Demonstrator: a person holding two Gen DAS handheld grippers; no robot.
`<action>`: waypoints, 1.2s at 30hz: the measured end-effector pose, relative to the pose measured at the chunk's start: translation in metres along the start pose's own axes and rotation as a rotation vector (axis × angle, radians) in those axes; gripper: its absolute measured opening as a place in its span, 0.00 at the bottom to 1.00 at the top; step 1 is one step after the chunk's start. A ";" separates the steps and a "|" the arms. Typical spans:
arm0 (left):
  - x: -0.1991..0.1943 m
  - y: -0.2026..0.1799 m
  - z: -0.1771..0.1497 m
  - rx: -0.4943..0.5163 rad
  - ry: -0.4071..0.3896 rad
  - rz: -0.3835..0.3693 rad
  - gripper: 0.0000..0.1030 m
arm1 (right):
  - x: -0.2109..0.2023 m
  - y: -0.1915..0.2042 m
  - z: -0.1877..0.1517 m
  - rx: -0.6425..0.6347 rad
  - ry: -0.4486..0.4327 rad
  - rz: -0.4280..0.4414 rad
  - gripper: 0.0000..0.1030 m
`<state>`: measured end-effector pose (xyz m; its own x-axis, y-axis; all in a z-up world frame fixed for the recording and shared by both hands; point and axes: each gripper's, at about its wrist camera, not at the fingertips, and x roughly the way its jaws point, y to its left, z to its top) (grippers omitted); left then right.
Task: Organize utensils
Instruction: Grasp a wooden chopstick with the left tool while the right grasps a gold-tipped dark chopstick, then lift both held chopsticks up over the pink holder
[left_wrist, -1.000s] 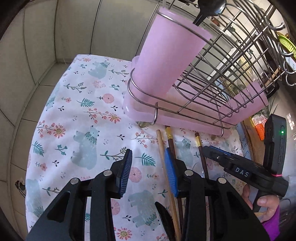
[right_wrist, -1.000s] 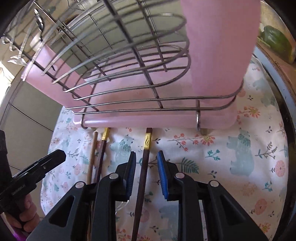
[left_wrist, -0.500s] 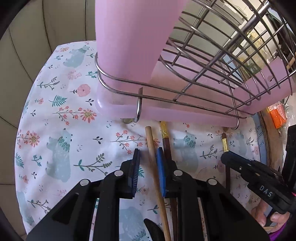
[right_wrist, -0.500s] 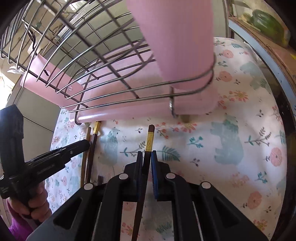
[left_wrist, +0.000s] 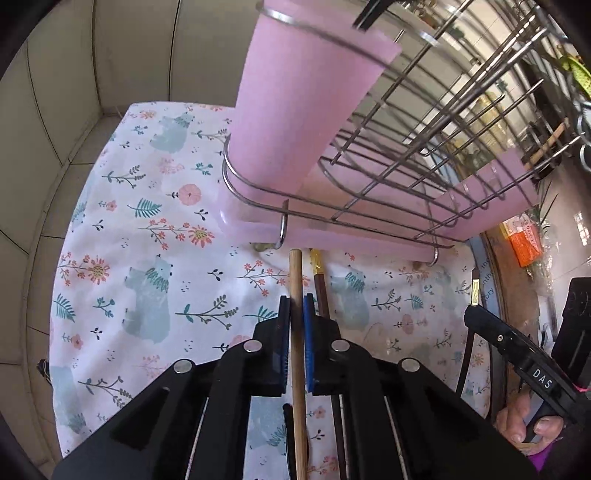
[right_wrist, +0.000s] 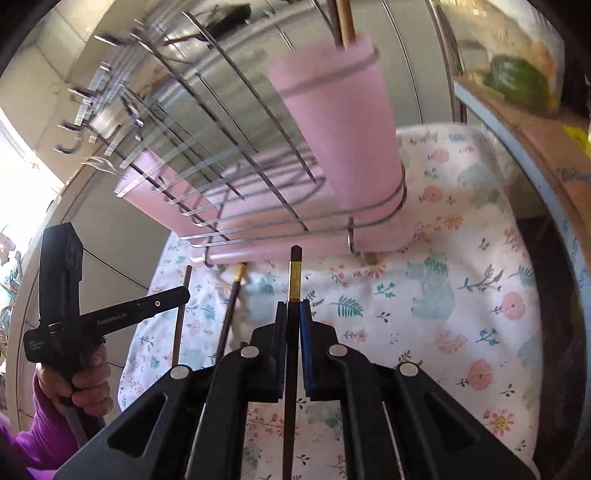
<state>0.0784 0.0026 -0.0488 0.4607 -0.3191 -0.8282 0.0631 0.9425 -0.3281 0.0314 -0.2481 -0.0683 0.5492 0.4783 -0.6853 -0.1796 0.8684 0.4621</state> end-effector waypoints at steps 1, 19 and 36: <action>-0.010 0.000 -0.001 0.008 -0.022 -0.010 0.06 | -0.007 0.002 0.000 -0.011 -0.019 0.002 0.06; -0.174 -0.020 0.037 0.098 -0.522 -0.136 0.06 | -0.138 0.045 0.052 -0.118 -0.424 -0.026 0.06; -0.228 -0.063 0.104 0.124 -1.014 0.056 0.06 | -0.185 0.083 0.145 -0.239 -0.871 -0.198 0.06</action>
<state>0.0614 0.0262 0.2076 0.9944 -0.0942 -0.0478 0.0826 0.9755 -0.2038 0.0331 -0.2835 0.1785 0.9904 0.1351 -0.0291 -0.1273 0.9740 0.1874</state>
